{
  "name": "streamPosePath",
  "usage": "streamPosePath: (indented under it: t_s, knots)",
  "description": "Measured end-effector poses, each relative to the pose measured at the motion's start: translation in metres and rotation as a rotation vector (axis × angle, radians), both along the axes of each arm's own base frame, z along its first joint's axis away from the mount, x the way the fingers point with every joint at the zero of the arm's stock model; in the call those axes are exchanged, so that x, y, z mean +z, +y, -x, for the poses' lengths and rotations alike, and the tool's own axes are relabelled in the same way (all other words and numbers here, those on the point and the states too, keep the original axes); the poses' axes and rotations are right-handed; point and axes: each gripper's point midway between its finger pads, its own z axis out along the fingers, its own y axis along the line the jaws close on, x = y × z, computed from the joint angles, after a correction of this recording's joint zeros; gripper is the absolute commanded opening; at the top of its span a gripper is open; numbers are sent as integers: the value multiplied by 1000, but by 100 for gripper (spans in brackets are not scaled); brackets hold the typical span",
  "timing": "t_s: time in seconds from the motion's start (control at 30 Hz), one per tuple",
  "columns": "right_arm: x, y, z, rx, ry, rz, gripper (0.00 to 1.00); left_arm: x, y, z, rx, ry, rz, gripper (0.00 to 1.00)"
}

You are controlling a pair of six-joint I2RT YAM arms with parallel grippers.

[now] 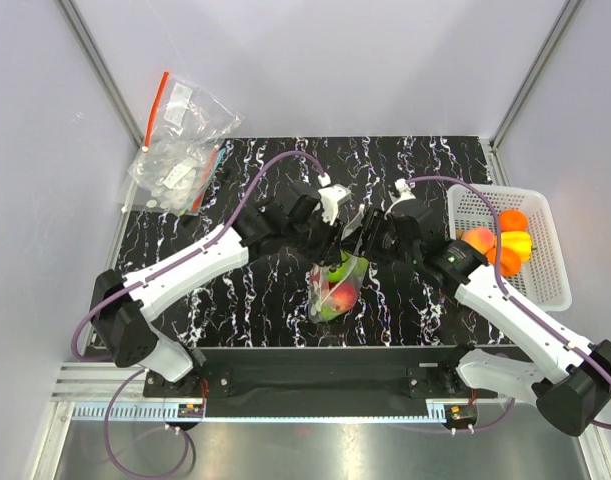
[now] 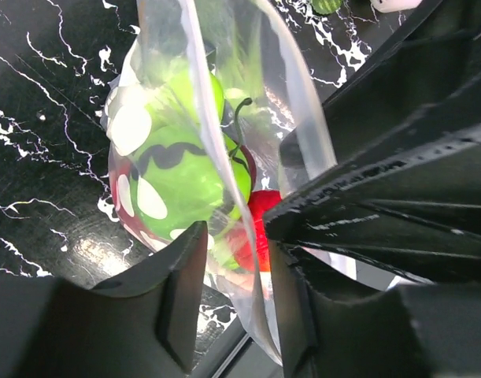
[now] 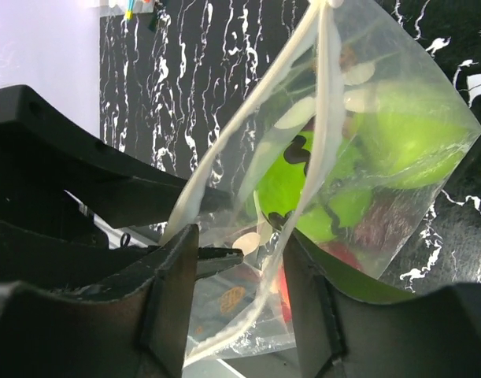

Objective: Place the food in the zip-top bag and seal the zipper
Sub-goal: Adjust the zipper food storage bag at the center of the board.

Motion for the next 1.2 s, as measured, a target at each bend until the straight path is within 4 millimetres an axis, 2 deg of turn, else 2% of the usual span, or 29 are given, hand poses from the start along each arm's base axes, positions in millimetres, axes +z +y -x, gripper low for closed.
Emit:
streamPosePath:
  t_s: [0.1, 0.23, 0.3, 0.47, 0.63, 0.8, 0.9, 0.93, 1.0, 1.2]
  knots:
    - [0, -3, -3, -22, -5, 8, 68, 0, 1, -2, 4, -2, 3, 45]
    - [-1, -7, -9, -66, -12, 16, 72, 5, 3, -1, 8, -21, 25, 48]
    - [0, -10, -12, -92, -14, 18, 81, 7, 6, 1, 8, -32, 39, 50]
    - [3, -14, -17, -145, -19, 15, 83, 16, 11, 6, 8, -67, 79, 53]
    - [8, -16, -20, -181, -13, -2, 85, 23, 9, 4, 4, -87, 105, 55]
    - [9, -18, -22, -208, 12, 6, 87, 26, 6, 3, -2, -101, 119, 63]
    - [12, -14, -26, -211, 23, 10, 82, 26, 4, 6, -13, -104, 115, 64]
    - [12, -13, -27, -212, 27, 12, 78, 26, 2, 8, -21, -106, 113, 64]
    - [10, -11, -29, -213, 37, 17, 59, 29, -5, 12, -43, -115, 112, 64]
    - [3, -10, -30, -221, 62, 23, 32, 30, -20, 20, -82, -128, 105, 67]
